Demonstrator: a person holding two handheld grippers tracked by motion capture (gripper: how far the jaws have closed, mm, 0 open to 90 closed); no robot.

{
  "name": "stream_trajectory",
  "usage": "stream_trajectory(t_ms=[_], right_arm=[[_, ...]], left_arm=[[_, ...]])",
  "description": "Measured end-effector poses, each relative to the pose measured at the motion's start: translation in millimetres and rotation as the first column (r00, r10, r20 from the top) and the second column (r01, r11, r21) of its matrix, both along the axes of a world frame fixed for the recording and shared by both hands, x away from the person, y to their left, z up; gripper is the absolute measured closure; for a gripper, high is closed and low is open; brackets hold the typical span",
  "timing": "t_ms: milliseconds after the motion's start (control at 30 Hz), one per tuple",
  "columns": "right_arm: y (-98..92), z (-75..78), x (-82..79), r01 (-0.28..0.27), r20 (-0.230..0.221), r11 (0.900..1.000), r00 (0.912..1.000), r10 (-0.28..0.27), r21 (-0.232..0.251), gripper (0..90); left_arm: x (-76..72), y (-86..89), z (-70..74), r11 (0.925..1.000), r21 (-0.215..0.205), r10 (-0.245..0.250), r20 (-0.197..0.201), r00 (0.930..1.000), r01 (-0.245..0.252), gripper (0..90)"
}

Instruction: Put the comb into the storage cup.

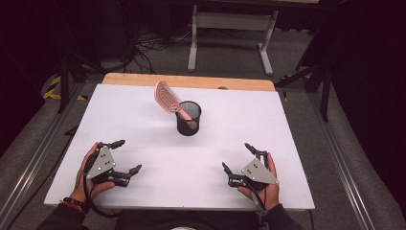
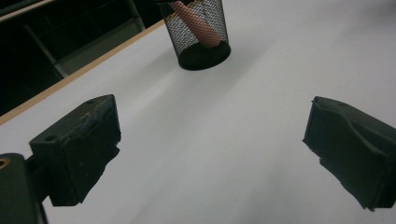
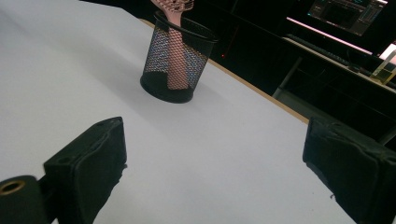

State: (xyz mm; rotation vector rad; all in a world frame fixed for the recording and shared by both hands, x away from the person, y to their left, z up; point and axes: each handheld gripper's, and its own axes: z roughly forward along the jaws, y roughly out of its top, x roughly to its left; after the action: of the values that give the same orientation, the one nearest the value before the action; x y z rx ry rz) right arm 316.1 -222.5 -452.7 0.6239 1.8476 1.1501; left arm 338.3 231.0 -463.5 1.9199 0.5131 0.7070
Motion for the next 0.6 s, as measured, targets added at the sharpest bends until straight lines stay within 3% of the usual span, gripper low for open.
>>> stream_trajectory(t_ms=[333,533,600], right_arm=[[-2.4,-0.1,-1.9,0.000,0.005,1.000,1.0000,0.000,-0.002,7.0],[-5.4,1.6,-3.7,0.006,0.010,1.000,0.9999,-0.007,0.007,6.9],[-5.6,1.9,-3.2,0.008,0.009,1.000,0.9999,-0.008,0.006,7.0]], left_arm=[[-7.2,13.4,-7.4,0.9995,0.007,0.031,-0.033,0.9990,-0.031,4.4],[-9.3,14.5,-7.6,0.9985,0.029,0.046,-0.016,0.9988,-0.046,4.4],[-9.8,14.7,-7.4,0.9988,0.019,0.045,-0.020,0.9988,-0.044,4.4]])
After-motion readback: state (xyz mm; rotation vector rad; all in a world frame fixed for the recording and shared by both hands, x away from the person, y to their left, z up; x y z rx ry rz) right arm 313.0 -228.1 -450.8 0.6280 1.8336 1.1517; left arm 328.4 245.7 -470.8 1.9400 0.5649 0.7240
